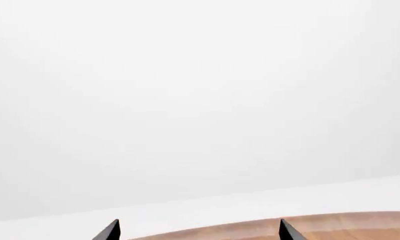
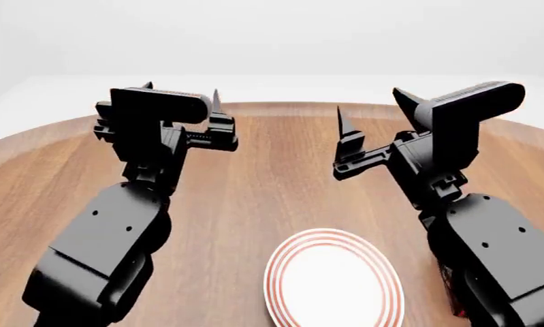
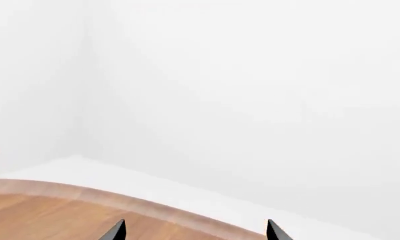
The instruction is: Put the chocolate pudding to the right of the plate.
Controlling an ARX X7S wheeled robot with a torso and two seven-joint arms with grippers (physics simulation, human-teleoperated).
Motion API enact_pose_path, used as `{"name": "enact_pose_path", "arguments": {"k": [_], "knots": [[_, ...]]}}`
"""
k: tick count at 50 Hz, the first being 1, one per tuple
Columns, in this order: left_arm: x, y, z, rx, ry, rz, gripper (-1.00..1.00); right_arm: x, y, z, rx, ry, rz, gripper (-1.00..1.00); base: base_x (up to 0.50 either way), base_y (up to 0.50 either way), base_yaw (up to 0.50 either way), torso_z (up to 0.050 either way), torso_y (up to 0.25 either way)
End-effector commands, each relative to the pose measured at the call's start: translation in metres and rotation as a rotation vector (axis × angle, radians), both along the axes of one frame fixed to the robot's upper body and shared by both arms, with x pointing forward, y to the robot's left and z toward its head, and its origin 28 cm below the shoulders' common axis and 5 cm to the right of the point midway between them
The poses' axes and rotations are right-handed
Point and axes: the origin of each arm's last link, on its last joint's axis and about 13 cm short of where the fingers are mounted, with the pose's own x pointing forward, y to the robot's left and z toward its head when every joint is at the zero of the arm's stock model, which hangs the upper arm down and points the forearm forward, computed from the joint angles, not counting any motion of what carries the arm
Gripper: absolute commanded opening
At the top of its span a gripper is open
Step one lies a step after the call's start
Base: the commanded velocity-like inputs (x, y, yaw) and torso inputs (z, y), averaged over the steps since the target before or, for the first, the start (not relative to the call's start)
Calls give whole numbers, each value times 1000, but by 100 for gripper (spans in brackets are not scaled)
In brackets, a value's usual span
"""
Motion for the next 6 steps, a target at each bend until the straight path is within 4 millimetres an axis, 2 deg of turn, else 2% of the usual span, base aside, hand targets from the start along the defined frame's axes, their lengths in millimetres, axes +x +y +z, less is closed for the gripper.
{"name": "enact_pose_path", "arguments": {"k": [1, 6], "knots": [[26, -6, 26, 11, -33, 1, 100, 36, 0, 18, -5, -15, 37, 100, 0, 0, 0, 0, 0], [34, -8, 37, 10, -43, 6, 100, 48, -1, 27, 3, -22, 55, 100, 0, 0, 0, 0, 0]]}}
